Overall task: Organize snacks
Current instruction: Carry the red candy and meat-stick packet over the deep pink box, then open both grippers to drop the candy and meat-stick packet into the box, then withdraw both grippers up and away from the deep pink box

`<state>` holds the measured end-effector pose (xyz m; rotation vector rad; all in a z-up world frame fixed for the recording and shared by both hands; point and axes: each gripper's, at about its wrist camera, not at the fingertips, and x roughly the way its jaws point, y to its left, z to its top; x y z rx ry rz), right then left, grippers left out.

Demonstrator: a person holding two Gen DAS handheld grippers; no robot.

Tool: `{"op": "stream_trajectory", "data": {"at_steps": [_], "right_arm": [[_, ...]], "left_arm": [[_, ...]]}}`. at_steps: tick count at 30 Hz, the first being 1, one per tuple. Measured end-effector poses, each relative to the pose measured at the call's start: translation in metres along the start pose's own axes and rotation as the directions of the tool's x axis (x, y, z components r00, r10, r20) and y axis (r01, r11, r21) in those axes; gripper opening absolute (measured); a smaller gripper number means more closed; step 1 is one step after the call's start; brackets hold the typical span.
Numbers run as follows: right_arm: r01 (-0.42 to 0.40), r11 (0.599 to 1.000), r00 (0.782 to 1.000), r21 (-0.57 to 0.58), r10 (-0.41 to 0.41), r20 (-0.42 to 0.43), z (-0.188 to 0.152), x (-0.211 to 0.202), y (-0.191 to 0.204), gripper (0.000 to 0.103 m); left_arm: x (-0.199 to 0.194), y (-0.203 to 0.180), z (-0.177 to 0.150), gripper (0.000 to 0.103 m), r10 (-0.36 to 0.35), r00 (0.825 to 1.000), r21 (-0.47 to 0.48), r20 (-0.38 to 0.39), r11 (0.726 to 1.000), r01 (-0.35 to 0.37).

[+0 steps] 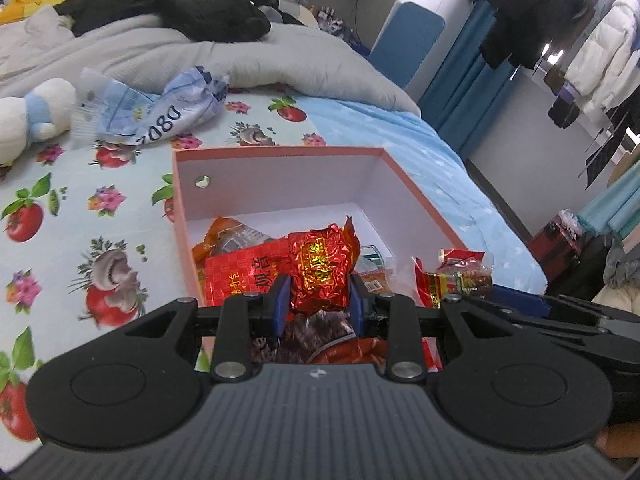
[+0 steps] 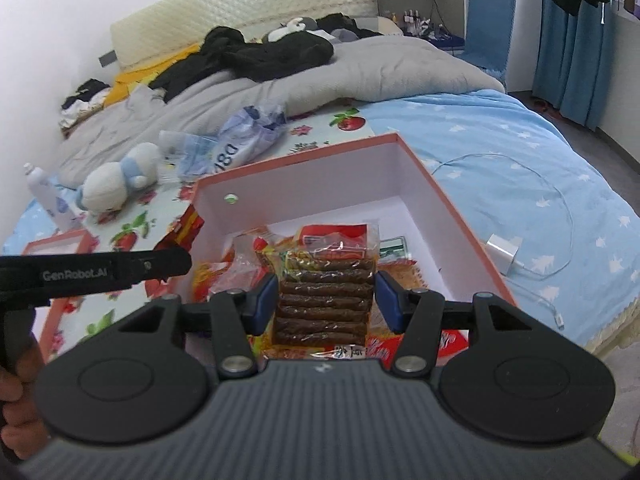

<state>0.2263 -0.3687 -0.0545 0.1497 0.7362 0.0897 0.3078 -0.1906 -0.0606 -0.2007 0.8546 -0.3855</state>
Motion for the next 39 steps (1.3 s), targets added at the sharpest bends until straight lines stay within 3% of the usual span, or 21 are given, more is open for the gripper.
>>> {"op": "stream_trajectory", "data": {"at_steps": [9,15,17,18,20,28,39], "right_arm": [[0.002,1.0,0.998,0.013,-0.002,-0.067,0.01,0.054,-0.015,0.057],[-0.004,1.0,0.996,0.027,0.006,-0.09,0.013,0.069,-0.018,0.059],[0.001,0.999,0.995,0.039,0.002,-0.1,0.015,0.072,-0.019,0.059],[0.002,0.999,0.994,0.046,0.002,-0.105,0.015,0.073,-0.02,0.065],[0.012,0.998,0.995,0.061,-0.005,-0.103,0.015,0.07,-0.02,0.074],[-0.023,0.998,0.999,0.064,0.026,-0.044,0.014,0.028,-0.006,0.075],[-0.06,0.996,0.997,0.058,0.058,0.045,-0.001,-0.049,0.017,0.075]], "left_arm": [[0.058,0.011,0.019,0.035,-0.023,0.998,-0.005,-0.058,1.0,0.023],[0.071,0.012,0.024,0.036,-0.015,0.997,0.007,-0.069,1.0,0.016],[0.069,0.013,0.024,0.041,-0.014,0.997,-0.004,-0.075,1.0,0.013],[0.067,0.015,0.024,0.047,-0.015,0.997,-0.011,-0.071,1.0,0.014],[0.059,0.016,0.024,0.051,-0.009,0.998,-0.014,-0.06,1.0,0.009],[0.004,0.008,0.023,0.051,0.001,1.0,0.007,0.006,1.0,-0.002],[-0.097,-0.012,-0.008,0.051,0.006,0.995,0.029,0.101,1.0,-0.009]]}}
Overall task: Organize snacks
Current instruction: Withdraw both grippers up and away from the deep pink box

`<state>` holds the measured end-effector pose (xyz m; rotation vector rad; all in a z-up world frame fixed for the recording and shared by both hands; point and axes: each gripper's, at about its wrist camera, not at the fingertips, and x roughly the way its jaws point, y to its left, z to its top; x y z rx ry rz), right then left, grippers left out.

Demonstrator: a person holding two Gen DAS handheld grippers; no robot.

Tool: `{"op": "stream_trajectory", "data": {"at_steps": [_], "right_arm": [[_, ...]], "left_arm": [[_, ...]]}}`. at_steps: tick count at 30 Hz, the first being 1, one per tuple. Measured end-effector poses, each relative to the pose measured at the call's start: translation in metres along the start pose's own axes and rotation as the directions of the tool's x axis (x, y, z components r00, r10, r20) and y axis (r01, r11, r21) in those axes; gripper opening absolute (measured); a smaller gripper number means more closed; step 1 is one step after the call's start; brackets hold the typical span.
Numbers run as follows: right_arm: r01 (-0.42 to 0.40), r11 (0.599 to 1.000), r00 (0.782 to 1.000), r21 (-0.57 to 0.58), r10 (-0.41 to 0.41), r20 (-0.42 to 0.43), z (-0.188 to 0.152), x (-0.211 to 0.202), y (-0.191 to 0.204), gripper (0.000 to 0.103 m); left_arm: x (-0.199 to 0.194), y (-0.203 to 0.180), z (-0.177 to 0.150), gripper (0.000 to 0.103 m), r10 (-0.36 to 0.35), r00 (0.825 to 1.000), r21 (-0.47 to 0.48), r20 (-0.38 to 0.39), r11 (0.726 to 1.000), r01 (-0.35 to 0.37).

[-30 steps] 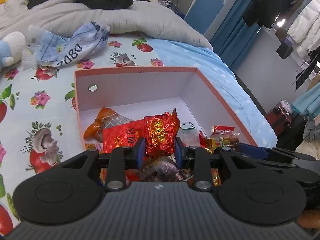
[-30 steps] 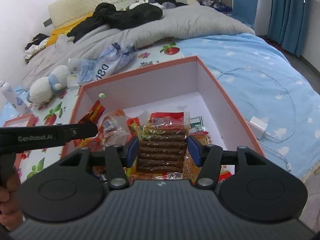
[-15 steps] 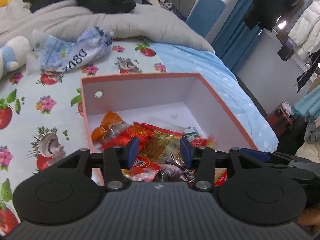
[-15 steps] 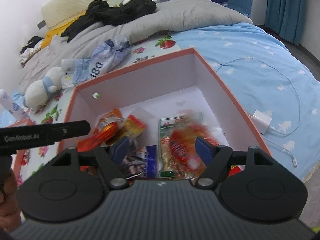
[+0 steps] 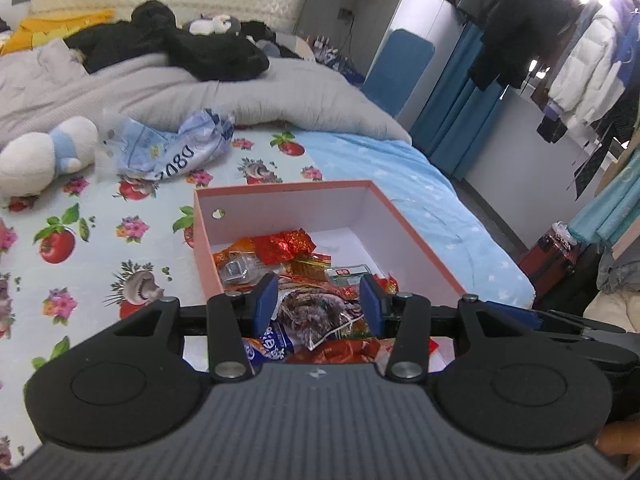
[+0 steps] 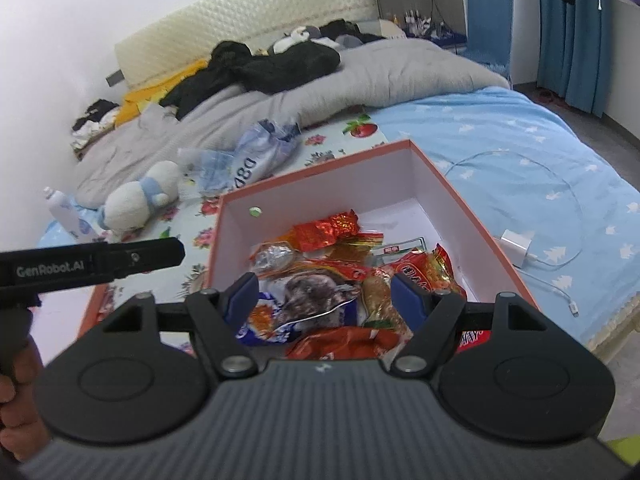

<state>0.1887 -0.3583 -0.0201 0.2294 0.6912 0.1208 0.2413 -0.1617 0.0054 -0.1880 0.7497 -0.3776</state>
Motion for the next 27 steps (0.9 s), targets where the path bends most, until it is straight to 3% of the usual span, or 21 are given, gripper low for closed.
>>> {"op": "stream_trajectory", "data": {"at_steps": [8,27], "right_arm": [[-0.005,1.0,0.998,-0.008,0.005,0.058,-0.015,-0.048,0.012,0.075],[0.0,0.999,0.986,-0.037,0.006,0.17,-0.061,-0.124,0.036,0.075]], "left_arm": [[-0.062,-0.006,-0.024,0.051,0.006,0.998,-0.002,0.056,1.0,-0.006],[-0.147,-0.006,-0.088,0.056,0.043,0.993,-0.003,0.114,0.999,-0.043]]}}
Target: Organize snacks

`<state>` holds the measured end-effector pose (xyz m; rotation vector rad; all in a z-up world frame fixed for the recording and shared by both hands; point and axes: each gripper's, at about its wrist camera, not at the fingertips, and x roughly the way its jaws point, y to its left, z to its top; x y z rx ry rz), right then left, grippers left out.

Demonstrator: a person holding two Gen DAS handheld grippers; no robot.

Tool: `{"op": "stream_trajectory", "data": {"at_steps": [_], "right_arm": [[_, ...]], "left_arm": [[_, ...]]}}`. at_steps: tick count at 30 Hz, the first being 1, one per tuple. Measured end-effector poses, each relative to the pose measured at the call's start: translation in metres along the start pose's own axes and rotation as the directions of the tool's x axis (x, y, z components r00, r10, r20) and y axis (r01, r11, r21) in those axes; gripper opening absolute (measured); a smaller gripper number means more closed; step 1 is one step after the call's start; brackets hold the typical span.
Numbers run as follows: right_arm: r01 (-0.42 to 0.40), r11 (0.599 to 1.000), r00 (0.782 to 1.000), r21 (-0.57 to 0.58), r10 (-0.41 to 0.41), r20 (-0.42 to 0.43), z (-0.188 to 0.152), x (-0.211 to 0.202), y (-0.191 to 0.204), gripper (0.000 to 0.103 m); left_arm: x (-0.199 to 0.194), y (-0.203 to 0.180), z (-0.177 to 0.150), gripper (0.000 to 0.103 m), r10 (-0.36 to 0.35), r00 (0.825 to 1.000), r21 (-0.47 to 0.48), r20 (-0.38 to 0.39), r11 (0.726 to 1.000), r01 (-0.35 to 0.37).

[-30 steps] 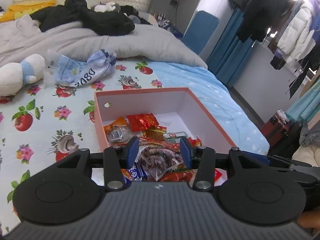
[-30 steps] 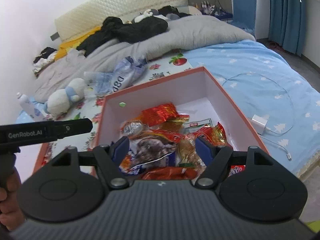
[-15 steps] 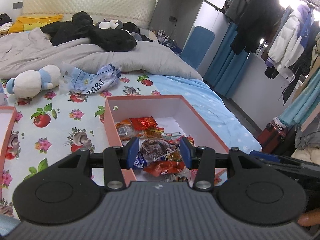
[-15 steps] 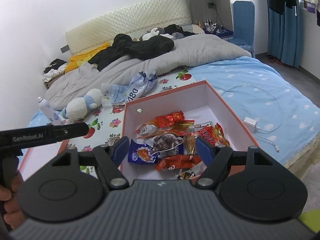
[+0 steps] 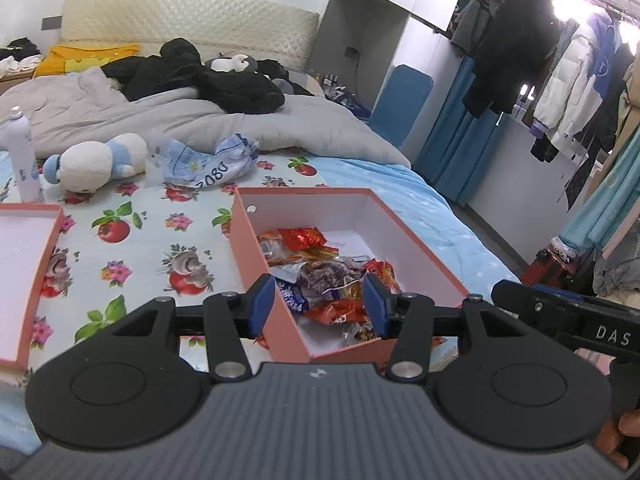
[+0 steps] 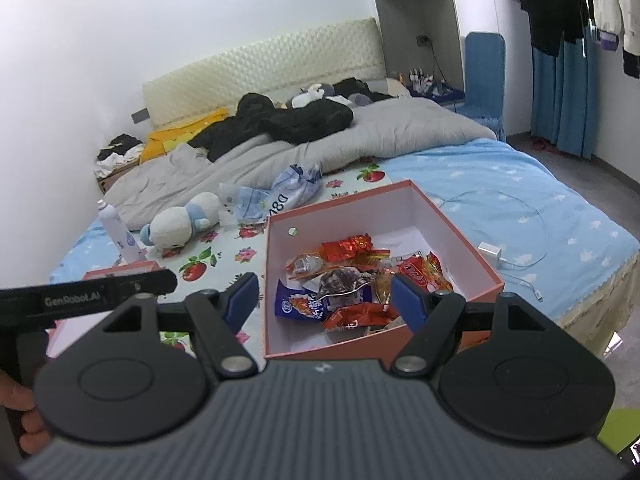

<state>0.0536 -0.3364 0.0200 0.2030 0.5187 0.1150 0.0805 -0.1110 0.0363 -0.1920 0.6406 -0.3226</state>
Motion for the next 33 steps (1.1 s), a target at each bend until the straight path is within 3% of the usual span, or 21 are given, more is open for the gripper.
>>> {"op": "stream_trajectory", "data": {"at_steps": [12,28,33], "right_arm": [[0.013,1.0,1.0,0.007,-0.013,0.001,-0.02,-0.009,0.004,0.075],[0.031,0.999,0.999,0.035,-0.032,0.018,-0.019,-0.009,0.004,0.075],[0.031,0.999,0.999,0.034,-0.032,0.013,-0.02,-0.009,0.003,0.075]], "left_arm": [[-0.016,0.005,-0.029,0.056,0.038,0.999,-0.02,-0.024,0.999,-0.039],[-0.009,0.001,-0.024,0.058,0.048,0.999,-0.015,-0.025,0.999,-0.049],[-0.006,0.001,-0.02,0.062,0.055,0.998,-0.005,-0.022,0.998,-0.055]]}}
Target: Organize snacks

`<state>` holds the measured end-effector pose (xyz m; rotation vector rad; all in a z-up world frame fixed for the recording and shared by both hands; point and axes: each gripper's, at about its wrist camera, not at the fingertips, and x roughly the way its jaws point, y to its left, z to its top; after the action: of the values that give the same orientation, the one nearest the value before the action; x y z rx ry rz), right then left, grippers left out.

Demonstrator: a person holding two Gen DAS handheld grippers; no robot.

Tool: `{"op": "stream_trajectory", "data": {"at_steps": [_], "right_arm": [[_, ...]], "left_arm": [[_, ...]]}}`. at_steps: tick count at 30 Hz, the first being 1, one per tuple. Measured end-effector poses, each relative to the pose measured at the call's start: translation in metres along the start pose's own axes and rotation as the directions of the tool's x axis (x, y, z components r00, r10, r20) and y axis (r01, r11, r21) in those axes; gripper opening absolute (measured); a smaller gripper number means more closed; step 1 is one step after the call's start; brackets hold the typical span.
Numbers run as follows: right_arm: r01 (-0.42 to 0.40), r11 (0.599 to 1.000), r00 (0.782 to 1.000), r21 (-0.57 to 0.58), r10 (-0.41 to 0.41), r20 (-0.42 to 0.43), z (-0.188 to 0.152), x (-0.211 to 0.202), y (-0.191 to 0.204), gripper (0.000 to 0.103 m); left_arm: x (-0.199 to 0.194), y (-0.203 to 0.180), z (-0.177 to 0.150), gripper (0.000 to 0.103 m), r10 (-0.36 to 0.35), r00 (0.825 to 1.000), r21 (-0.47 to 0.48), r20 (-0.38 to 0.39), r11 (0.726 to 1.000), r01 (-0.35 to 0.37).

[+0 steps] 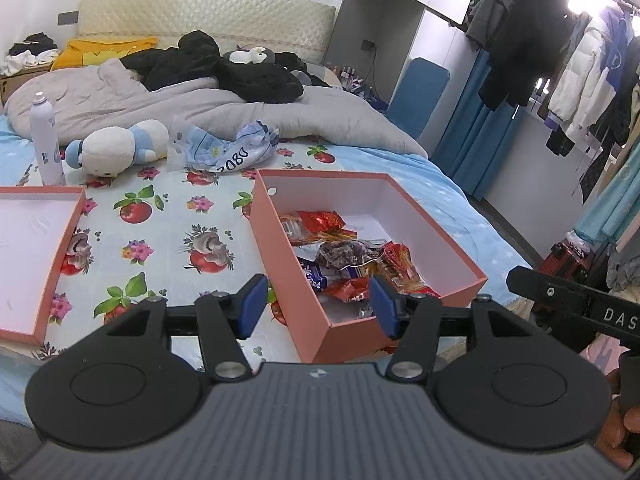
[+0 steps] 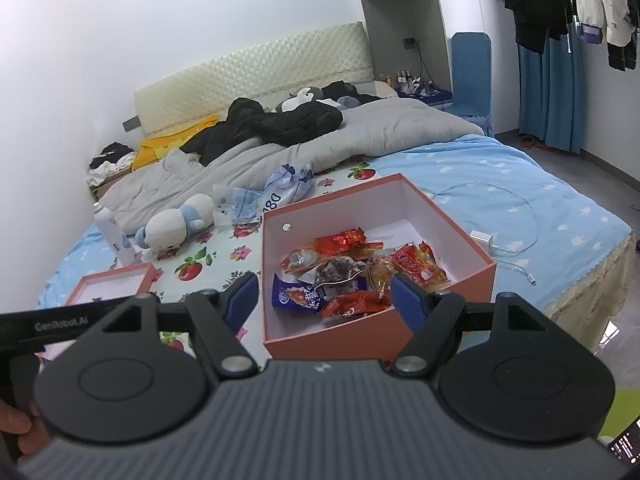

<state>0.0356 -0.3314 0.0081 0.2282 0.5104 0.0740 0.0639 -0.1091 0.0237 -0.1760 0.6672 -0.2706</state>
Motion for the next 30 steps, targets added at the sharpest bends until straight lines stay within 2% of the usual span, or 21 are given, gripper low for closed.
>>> {"op": "stream_trajectory", "data": {"at_steps": [8,17,22,23,24,25,30], "right_arm": [[-0.005,1.0,1.0,0.002,0.005,-0.004,0.001,0.0,-0.001,0.075],[0.005,1.0,1.0,-0.009,-0.005,-0.009,0.003,0.002,0.001,0.075],[0.012,1.0,1.0,0.008,-0.012,-0.013,0.001,0.007,-0.005,0.075],[0.014,1.0,1.0,0.016,-0.014,-0.011,0.001,0.008,-0.007,0.079],[0.016,0.999,1.0,0.028,-0.016,-0.006,0.001,0.01,-0.011,0.095],[0.021,0.999,1.0,0.039,-0.021,0.004,0.002,0.01,-0.013,0.103],[0.044,0.999,0.999,0.028,-0.044,0.001,0.002,0.016,-0.019,0.103]], "left_arm": [[0.001,0.003,0.004,0.064,0.011,1.0,0.003,0.006,1.0,-0.011],[0.004,0.006,0.009,0.074,0.022,1.0,0.006,0.003,1.0,-0.022],[0.008,0.006,0.011,0.095,0.06,0.998,0.008,0.012,0.998,-0.061],[0.009,0.007,0.013,0.096,0.071,0.997,0.006,0.016,0.997,-0.071],[0.009,0.008,0.013,0.097,0.077,0.997,0.003,0.016,0.997,-0.077],[0.01,0.009,0.014,0.097,0.081,0.997,0.002,0.012,0.997,-0.081],[0.009,0.008,0.016,0.099,0.094,0.995,-0.004,0.016,0.996,-0.094]]}}
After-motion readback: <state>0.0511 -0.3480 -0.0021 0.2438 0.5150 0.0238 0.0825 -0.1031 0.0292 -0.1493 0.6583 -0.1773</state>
